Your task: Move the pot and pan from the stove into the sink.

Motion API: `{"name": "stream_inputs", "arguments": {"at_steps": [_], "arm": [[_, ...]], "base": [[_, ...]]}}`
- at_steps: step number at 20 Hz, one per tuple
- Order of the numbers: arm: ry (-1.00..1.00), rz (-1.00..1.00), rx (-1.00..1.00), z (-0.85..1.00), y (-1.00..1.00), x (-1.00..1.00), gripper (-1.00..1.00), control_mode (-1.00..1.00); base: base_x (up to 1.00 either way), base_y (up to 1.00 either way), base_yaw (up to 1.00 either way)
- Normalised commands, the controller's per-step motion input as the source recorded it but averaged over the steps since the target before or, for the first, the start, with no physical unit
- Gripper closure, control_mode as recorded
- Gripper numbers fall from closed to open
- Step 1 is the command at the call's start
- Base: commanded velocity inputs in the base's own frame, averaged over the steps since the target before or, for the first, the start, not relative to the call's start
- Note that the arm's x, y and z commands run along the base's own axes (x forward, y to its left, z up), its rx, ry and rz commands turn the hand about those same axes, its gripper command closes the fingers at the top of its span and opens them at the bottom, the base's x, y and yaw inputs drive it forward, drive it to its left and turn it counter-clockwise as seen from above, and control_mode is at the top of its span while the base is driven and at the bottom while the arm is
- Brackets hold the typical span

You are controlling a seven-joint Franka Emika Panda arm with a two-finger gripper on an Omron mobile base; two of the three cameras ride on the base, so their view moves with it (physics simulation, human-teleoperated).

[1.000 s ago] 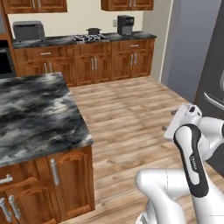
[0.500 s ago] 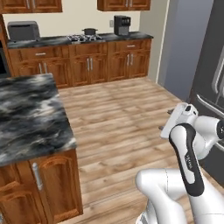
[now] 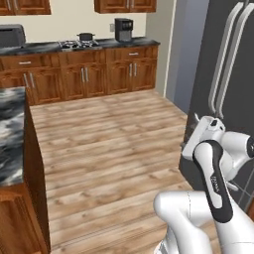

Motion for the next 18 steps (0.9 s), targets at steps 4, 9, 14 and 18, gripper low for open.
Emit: {"name": "stream_inputs", "arguments": {"at_steps": [4, 9, 14, 18], "arm": [[0.00, 0.00, 0.00, 0.00, 0.00, 0.00, -1.00, 1.00], [0.00, 0.00, 0.00, 0.00, 0.00, 0.00, -1.00, 1.00], [0.00, 0.00, 0.00, 0.00, 0.00, 0.00, -1.00, 1.00], [0.00, 0.00, 0.00, 0.00, 0.00, 0.00, -1.00, 1.00]], "base": [[0.00, -0.57, 0.21], [0.00, -0.10, 0.20], [0.00, 0.00, 0.04], [0.32, -0.02, 0.02]]}}
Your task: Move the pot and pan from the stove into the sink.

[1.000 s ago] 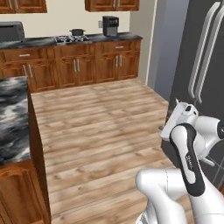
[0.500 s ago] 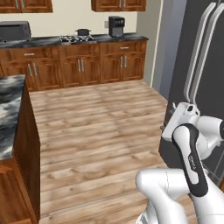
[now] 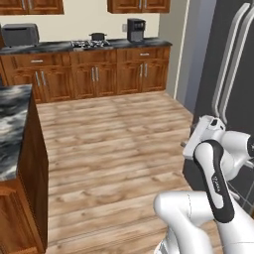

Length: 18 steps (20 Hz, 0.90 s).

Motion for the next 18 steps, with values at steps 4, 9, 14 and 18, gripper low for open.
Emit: {"name": "stream_inputs", "arguments": {"at_steps": [4, 9, 14, 18], "arm": [[0.00, 0.00, 0.00, 0.00, 0.00, 0.00, -1.00, 1.00], [0.00, 0.00, 0.00, 0.00, 0.00, 0.00, -1.00, 1.00], [0.00, 0.00, 0.00, 0.00, 0.00, 0.00, -1.00, 1.00], [0.00, 0.00, 0.00, 0.00, 0.00, 0.00, -1.00, 1.00]], "base": [[0.70, -0.01, 0.03], [0.86, 0.00, 0.03], [0.93, 0.00, 0.02], [0.99, 0.00, 0.03]]}}
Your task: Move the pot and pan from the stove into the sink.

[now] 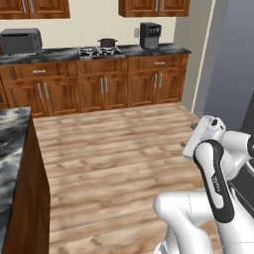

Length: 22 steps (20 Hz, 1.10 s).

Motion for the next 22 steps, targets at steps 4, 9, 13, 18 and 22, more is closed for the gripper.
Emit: {"name": "stream_inputs", "arguments": {"at_steps": [4, 9, 13, 18, 22], "arm": [[0.00, 0.00, 0.00, 0.00, 0.00, 0.00, -1.00, 1.00], [0.00, 0.00, 0.00, 0.00, 0.00, 0.00, -1.00, 1.00], [0.00, 0.00, 0.00, 0.00, 0.00, 0.00, -1.00, 1.00], [0.00, 0.00, 0.00, 0.00, 0.00, 0.00, -1.00, 1.00], [0.00, 0.00, 0.00, 0.00, 0.00, 0.00, -1.00, 1.00]], "base": [[1.00, 0.00, 0.04], [1.00, 0.00, 0.04], [1.00, 0.00, 0.04], [1.00, 0.00, 0.04], [1.00, 0.00, 0.04]]}}
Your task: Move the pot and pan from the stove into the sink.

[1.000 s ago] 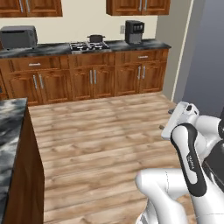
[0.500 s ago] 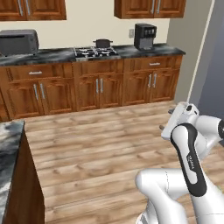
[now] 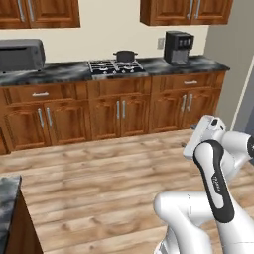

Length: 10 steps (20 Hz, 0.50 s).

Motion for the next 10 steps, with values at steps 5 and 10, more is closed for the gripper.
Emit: {"name": "stream_inputs", "arguments": {"at_steps": [5, 10], "arm": [[0.00, 0.00, 0.00, 0.00, 0.00, 0.00, -1.00, 1.00], [0.00, 0.00, 0.00, 0.00, 0.00, 0.00, -1.00, 1.00]], "base": [[1.00, 0.00, 0.04], [1.00, 0.00, 0.04]]}}
